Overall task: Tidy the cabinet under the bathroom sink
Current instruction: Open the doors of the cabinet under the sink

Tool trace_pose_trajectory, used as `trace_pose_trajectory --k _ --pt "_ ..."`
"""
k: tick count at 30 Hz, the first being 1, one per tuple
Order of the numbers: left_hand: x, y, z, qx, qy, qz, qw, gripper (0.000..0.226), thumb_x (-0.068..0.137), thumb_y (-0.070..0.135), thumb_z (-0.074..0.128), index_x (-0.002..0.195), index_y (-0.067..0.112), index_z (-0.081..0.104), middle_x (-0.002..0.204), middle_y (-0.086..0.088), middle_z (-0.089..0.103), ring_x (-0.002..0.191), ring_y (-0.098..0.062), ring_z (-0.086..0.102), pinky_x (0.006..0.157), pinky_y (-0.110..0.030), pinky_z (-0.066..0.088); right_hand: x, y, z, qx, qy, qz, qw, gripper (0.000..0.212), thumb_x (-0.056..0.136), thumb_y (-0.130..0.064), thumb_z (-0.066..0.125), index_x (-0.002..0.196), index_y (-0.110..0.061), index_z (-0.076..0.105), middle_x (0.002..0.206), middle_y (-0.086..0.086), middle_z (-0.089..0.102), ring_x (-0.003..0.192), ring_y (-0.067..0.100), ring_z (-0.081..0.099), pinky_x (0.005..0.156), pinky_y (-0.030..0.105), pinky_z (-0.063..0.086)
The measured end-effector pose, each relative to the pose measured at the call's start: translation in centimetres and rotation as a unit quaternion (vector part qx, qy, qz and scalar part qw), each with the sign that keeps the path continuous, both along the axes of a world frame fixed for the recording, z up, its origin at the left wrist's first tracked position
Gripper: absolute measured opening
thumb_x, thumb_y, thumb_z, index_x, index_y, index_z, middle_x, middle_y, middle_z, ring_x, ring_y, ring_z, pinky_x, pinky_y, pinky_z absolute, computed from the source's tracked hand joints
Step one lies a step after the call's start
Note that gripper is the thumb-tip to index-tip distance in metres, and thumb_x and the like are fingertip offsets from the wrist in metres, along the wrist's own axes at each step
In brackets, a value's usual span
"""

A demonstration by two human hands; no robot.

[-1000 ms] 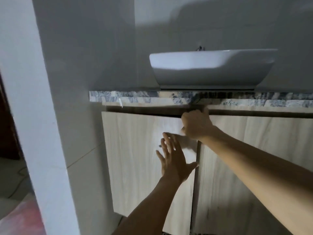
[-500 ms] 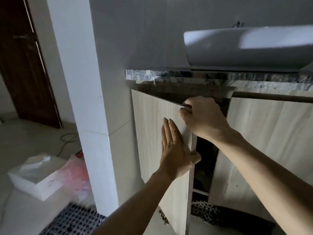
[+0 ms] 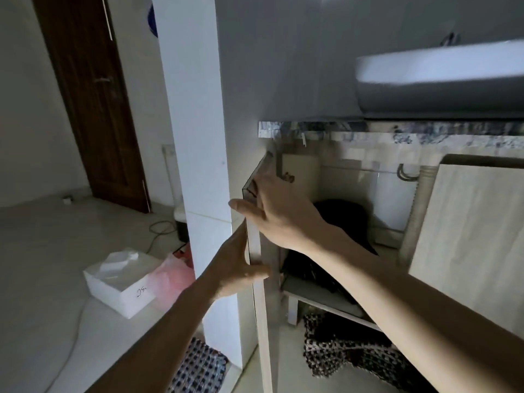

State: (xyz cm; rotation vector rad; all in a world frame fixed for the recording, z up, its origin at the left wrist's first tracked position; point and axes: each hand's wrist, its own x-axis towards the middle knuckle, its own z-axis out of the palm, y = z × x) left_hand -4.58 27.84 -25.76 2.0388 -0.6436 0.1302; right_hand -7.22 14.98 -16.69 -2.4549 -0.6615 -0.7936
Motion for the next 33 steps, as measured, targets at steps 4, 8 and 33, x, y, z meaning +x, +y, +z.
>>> trace_pose_trajectory --k 4,8,33 --pt "-0.6 2.6 0.3 0.011 0.004 0.057 0.998 0.044 0.074 0.005 0.07 0.098 0.037 0.052 0.072 -0.001 0.067 0.064 0.0 0.06 0.061 -0.012 0.048 0.7 2.8 -0.3 -0.059 -0.018 -0.034 0.998 0.049 0.093 -0.054 0.041 0.098 -0.006 0.05 0.1 0.01 0.056 0.083 0.026 0.059 0.065 0.031 0.041" --pt "-0.2 4.5 -0.5 -0.021 0.006 0.159 0.987 0.02 0.065 0.027 0.065 0.069 0.013 0.051 0.048 0.005 0.053 0.046 -0.003 0.045 0.048 -0.014 0.035 0.8 5.2 0.2 -0.078 0.036 -0.026 0.996 0.053 0.096 -0.051 0.039 0.115 -0.002 0.049 0.116 0.017 0.052 0.098 0.033 0.059 0.07 0.033 0.04" --pt "1.0 1.6 1.6 -0.16 -0.092 0.505 0.843 0.094 0.079 0.024 0.065 0.151 0.007 0.006 0.158 -0.018 0.009 0.145 -0.036 0.012 0.116 -0.056 0.007 -1.1 -14.5 -1.5 -0.085 0.23 -0.234 0.941 0.065 0.095 -0.044 0.048 0.146 -0.007 0.03 0.152 0.013 0.032 0.139 0.027 0.033 0.111 0.035 0.03"
